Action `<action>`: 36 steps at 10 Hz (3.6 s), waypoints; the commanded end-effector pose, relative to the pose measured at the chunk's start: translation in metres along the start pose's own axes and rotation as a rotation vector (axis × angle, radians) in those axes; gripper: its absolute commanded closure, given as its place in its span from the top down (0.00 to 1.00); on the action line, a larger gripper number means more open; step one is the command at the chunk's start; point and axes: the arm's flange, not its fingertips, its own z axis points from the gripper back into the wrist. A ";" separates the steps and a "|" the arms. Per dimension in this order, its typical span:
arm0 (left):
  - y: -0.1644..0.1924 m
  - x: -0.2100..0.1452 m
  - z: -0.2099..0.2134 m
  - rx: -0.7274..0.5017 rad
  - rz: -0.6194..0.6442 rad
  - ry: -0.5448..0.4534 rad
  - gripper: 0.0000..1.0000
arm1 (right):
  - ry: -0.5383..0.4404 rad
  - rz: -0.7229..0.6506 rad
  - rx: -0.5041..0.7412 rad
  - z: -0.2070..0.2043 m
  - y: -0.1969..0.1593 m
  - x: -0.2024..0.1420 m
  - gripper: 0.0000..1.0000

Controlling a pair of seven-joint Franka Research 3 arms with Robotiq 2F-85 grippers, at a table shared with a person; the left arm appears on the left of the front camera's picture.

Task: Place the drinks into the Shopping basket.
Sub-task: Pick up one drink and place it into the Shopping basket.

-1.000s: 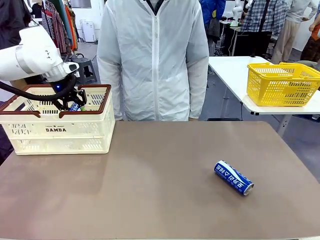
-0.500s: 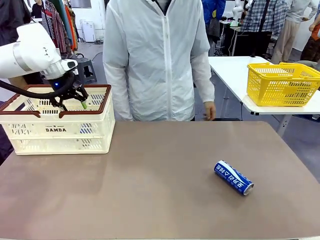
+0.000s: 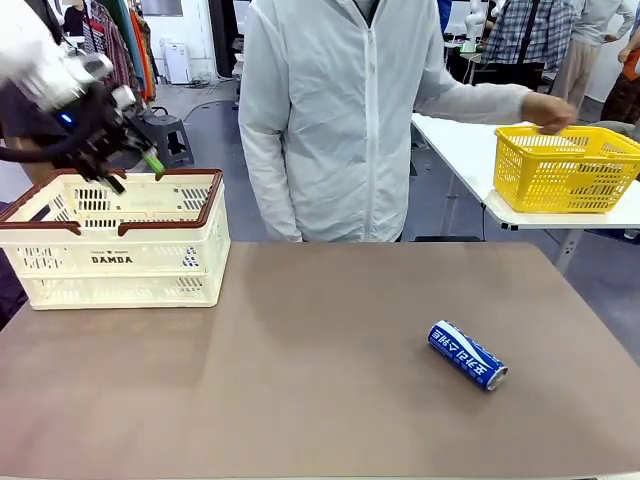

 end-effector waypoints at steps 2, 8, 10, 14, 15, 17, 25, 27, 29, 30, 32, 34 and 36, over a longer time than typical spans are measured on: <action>0.031 -0.113 0.031 -0.224 -0.175 0.038 1.00 | 0.000 0.008 0.003 0.000 0.003 0.000 1.00; 0.160 -0.254 -0.030 -0.678 -0.123 -0.409 1.00 | 0.000 0.008 0.003 0.000 0.003 0.000 1.00; 0.144 -0.254 -0.022 -0.583 -0.165 -0.245 1.00 | 0.000 0.008 0.003 0.000 0.003 0.000 1.00; 0.144 -0.254 -0.022 -0.583 -0.165 -0.245 1.00 | 0.000 0.008 0.003 0.000 0.003 0.000 1.00; 0.144 -0.254 -0.022 -0.583 -0.165 -0.245 1.00 | 0.000 0.008 0.003 0.000 0.003 0.000 1.00; 0.144 -0.254 -0.022 -0.583 -0.165 -0.245 1.00 | 0.000 0.008 0.003 0.000 0.003 0.000 1.00; 0.144 -0.254 -0.022 -0.583 -0.165 -0.245 1.00 | 0.431 0.431 -0.660 -0.178 0.064 -0.043 1.00; 0.144 -0.254 -0.022 -0.583 -0.165 -0.245 1.00 | 0.517 0.661 -0.832 -0.231 0.060 -0.074 1.00; 0.144 -0.254 -0.022 -0.583 -0.165 -0.245 1.00 | 0.556 0.803 -0.793 -0.246 0.068 -0.103 1.00; 0.144 -0.254 -0.022 -0.583 -0.165 -0.245 1.00 | 0.550 0.666 -0.783 -0.246 0.071 -0.077 1.00; 0.144 -0.254 -0.022 -0.583 -0.165 -0.245 1.00 | 0.579 0.740 -0.803 -0.264 0.077 -0.087 1.00; 0.144 -0.254 -0.022 -0.583 -0.165 -0.245 1.00 | 0.759 0.657 -0.921 -0.296 0.064 -0.098 1.00; 0.144 -0.254 -0.022 -0.583 -0.165 -0.245 1.00 | 0.791 0.604 -1.000 -0.326 0.038 -0.090 1.00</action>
